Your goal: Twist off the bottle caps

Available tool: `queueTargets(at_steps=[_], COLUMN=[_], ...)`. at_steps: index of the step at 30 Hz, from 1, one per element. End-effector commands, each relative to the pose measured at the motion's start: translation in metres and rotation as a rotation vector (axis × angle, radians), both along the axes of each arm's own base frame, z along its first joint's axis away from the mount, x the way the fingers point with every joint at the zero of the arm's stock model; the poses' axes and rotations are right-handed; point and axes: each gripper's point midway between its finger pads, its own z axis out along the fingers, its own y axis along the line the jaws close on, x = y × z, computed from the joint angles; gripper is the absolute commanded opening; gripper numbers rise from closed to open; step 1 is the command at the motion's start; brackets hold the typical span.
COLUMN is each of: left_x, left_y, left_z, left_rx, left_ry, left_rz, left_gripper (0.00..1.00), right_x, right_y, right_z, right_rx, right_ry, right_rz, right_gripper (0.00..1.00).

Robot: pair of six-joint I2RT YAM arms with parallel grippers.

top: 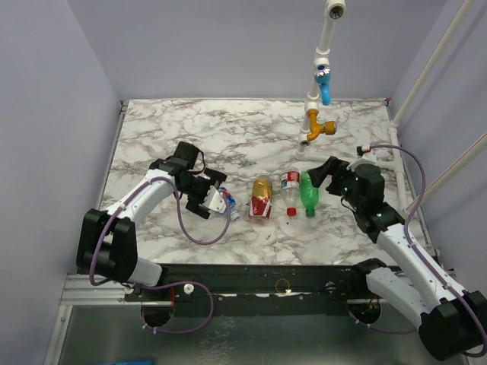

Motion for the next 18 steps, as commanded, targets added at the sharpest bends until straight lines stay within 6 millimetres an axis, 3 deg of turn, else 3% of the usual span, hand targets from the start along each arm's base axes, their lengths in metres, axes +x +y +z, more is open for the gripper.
queueTargets(at_steps=[1,10,18], left_x=[0.001,0.019,0.018], left_y=[-0.016,-0.027,-0.014], left_z=[-0.014,-0.044,-0.067], left_rx=[0.103,0.28,0.437], left_ry=[-0.03,0.044,0.188], left_rz=[-0.148,-0.181,-0.182], left_gripper=[0.99,0.99,0.98], right_x=[-0.012,-0.026,-0.034], right_y=[-0.002,0.012,0.032], right_z=[-0.022,-0.038,-0.041], right_rx=[-0.031,-0.029,-0.03], right_ry=[0.064,0.092,0.1], right_rz=[0.0,0.054,0.099], right_gripper=[1.0,1.0,1.0])
